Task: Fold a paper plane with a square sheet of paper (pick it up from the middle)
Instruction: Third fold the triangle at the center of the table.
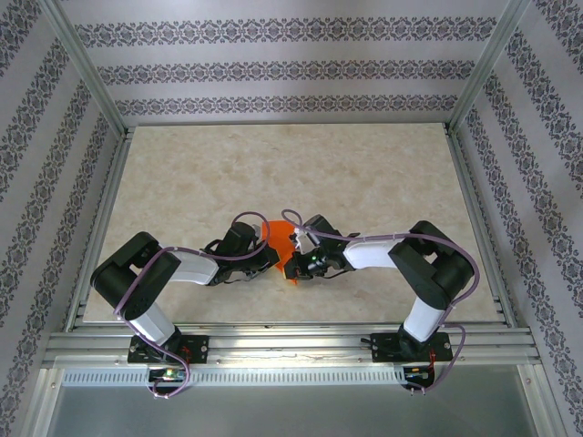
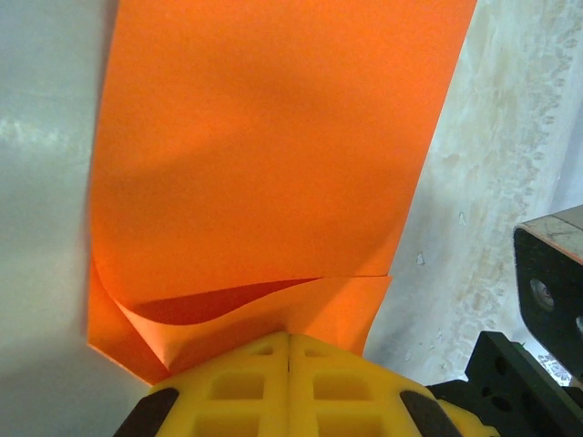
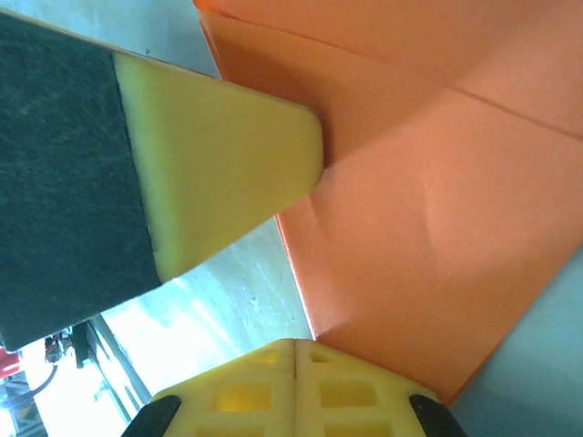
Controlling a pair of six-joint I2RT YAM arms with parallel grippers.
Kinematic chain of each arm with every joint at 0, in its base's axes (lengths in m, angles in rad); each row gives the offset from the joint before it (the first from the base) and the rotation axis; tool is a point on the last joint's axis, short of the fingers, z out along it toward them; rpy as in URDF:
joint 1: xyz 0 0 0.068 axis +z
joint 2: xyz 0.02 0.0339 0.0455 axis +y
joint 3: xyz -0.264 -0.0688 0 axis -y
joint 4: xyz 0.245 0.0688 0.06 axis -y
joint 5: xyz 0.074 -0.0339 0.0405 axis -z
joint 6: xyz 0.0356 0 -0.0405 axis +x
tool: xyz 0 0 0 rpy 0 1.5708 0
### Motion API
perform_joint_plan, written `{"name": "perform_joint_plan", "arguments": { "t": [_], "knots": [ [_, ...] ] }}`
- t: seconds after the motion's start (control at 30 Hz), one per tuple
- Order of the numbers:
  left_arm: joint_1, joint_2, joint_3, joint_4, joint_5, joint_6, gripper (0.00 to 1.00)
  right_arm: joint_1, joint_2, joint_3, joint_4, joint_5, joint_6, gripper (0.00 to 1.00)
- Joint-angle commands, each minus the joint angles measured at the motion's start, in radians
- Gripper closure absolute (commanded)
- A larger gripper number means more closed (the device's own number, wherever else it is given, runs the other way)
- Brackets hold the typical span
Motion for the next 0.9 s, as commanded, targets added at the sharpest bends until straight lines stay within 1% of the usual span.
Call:
{"name": "perform_joint_plan", "arguments": {
  "t": [0.0, 0.2, 0.4, 0.53, 0.63, 0.73, 0.87],
  "knots": [
    [-0.011, 0.019, -0.033, -0.035, -0.028, 0.021, 1.0, 0.006, -0.019, -0.006, -0.036, -0.004, -0.019, 0.93],
    [-0.011, 0.014, -0.033, -0.038, -0.027, 0.021, 1.0, 0.031, -0.108, 0.031, -0.081, 0.021, -0.049, 0.93],
    [-0.01, 0.014, -0.029, -0.036, -0.023, 0.021, 1.0, 0.056, -0.051, 0.08, -0.139, 0.03, -0.087, 0.93],
    [-0.01, 0.014, -0.031, -0.037, -0.022, 0.021, 1.0, 0.053, -0.012, 0.095, -0.169, 0.088, -0.083, 0.93],
    [-0.01, 0.017, -0.029, -0.036, -0.021, 0.021, 1.0, 0.034, 0.003, 0.074, -0.136, 0.08, -0.074, 0.93],
    [-0.01, 0.017, -0.026, -0.038, -0.02, 0.024, 1.0, 0.016, 0.011, 0.036, -0.076, 0.038, -0.047, 0.93],
    [-0.01, 0.019, -0.026, -0.04, -0.022, 0.024, 1.0, 0.011, 0.019, 0.008, -0.061, 0.019, -0.046, 0.93]
  ]
}}
